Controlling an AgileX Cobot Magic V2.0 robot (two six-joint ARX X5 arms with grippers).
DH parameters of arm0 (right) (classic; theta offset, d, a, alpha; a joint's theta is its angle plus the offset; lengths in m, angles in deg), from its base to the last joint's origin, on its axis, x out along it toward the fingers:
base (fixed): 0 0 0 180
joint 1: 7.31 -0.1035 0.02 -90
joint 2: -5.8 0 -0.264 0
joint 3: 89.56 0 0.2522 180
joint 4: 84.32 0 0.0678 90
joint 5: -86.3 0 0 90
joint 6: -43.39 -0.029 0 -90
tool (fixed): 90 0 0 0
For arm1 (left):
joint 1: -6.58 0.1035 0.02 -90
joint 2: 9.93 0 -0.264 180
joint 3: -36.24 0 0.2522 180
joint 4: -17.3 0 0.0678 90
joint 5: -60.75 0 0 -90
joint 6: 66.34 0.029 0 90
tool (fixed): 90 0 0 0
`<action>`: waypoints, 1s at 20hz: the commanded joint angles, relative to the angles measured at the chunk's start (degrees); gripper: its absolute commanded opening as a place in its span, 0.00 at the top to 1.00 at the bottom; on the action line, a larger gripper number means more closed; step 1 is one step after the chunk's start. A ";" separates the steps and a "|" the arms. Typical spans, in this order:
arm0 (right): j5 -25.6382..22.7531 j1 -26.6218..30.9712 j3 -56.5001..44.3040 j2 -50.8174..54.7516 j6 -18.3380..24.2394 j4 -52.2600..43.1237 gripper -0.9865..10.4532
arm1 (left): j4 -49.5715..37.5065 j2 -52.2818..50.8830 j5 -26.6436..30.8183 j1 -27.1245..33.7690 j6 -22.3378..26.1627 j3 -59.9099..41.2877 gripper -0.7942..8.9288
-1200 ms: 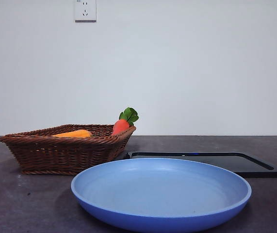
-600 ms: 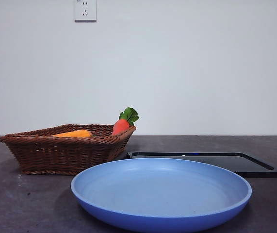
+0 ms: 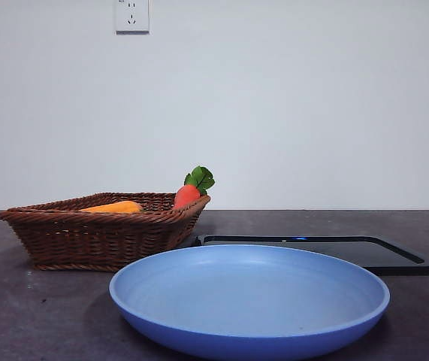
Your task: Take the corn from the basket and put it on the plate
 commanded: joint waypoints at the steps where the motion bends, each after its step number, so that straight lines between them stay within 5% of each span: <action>1: 0.57 -0.50 3.83 -1.70 0.52 3.06 0.91 | 0.72 2.69 -3.45 0.11 0.04 3.32 0.91; 12: 7.98 -4.98 19.69 -14.84 10.47 16.70 0.91 | 13.94 17.31 -14.21 -0.31 13.20 18.80 0.91; 20: 9.94 -11.72 30.73 -25.59 20.57 29.48 0.91 | 22.34 25.31 -15.47 -5.03 18.86 26.67 0.91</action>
